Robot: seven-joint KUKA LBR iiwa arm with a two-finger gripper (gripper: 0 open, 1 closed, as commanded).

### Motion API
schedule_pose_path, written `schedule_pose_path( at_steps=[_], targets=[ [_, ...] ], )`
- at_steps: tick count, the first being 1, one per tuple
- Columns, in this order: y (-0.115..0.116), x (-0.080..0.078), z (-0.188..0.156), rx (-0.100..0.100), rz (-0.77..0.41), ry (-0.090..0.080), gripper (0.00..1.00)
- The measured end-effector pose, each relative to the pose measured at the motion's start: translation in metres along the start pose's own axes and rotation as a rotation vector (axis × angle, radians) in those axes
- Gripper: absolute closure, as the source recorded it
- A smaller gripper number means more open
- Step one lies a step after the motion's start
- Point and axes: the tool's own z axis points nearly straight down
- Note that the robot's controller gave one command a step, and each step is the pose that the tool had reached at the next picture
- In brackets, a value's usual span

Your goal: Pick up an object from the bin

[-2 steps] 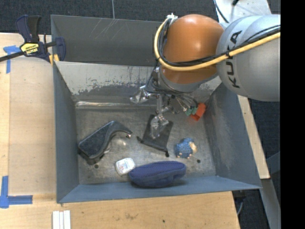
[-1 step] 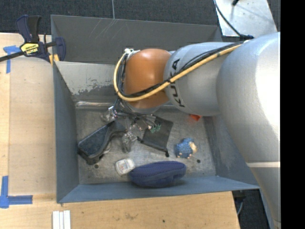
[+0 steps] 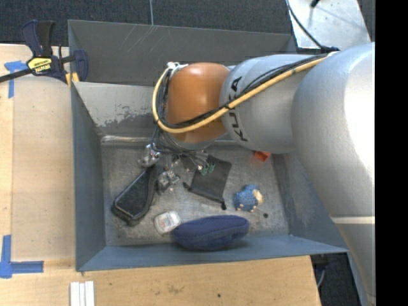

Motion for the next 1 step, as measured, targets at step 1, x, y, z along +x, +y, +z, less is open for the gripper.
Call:
schedule_pose_path(
  at_steps=[1],
  targets=[
    [0.0051,0.0132,-0.1847,-0.001,-0.151,0.015,1.0]
  ],
)
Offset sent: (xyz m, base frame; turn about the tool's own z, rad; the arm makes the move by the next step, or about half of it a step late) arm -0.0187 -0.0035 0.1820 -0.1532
